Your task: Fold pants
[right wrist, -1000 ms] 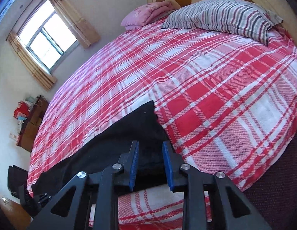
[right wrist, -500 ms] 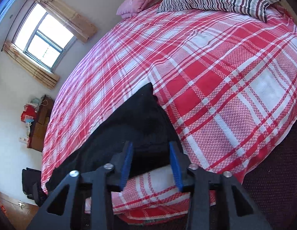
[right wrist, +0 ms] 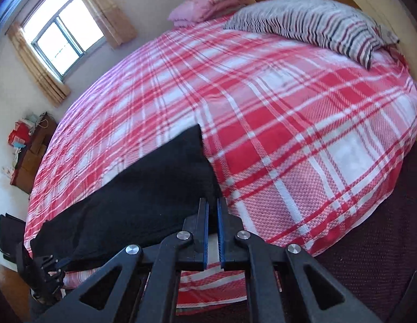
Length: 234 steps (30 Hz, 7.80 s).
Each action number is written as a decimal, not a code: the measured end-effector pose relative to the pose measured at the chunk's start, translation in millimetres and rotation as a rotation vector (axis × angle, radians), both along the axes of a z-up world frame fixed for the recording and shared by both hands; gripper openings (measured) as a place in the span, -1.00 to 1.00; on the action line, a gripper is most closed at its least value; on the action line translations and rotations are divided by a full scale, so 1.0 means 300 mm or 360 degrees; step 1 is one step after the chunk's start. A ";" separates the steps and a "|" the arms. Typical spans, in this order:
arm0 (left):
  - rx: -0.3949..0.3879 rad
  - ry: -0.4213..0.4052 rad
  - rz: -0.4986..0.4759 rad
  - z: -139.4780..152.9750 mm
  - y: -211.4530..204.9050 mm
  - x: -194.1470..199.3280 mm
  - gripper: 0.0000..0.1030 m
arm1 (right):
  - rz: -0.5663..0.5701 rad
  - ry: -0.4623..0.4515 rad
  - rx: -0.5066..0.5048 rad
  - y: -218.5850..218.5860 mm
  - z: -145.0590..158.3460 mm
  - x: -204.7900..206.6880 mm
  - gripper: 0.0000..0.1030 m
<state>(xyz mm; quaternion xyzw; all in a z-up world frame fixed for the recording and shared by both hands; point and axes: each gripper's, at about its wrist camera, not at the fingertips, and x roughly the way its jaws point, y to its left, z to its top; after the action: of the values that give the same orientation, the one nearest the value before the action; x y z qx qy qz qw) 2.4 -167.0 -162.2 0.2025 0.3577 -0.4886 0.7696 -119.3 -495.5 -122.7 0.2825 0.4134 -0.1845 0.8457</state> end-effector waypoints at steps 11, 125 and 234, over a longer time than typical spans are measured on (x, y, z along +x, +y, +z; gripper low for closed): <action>-0.0060 0.0012 -0.0003 0.018 0.025 -0.015 -0.92 | -0.0007 -0.0053 -0.0079 0.011 0.045 -0.017 -0.90; -0.0098 0.0088 0.0383 -0.071 0.546 0.097 0.42 | 0.1507 0.0105 0.0384 1.477 -0.212 1.291 -0.16; -0.0072 -0.0069 0.0765 0.032 0.595 0.190 0.77 | 0.0968 -0.0210 -0.0215 0.813 -0.075 0.540 0.33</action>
<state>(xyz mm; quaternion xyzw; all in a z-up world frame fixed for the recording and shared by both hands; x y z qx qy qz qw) 59.2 11.4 -152.6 0.1046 0.3680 -0.2949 0.8756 42.8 -251.6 -145.2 0.1006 0.4101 0.0684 0.9039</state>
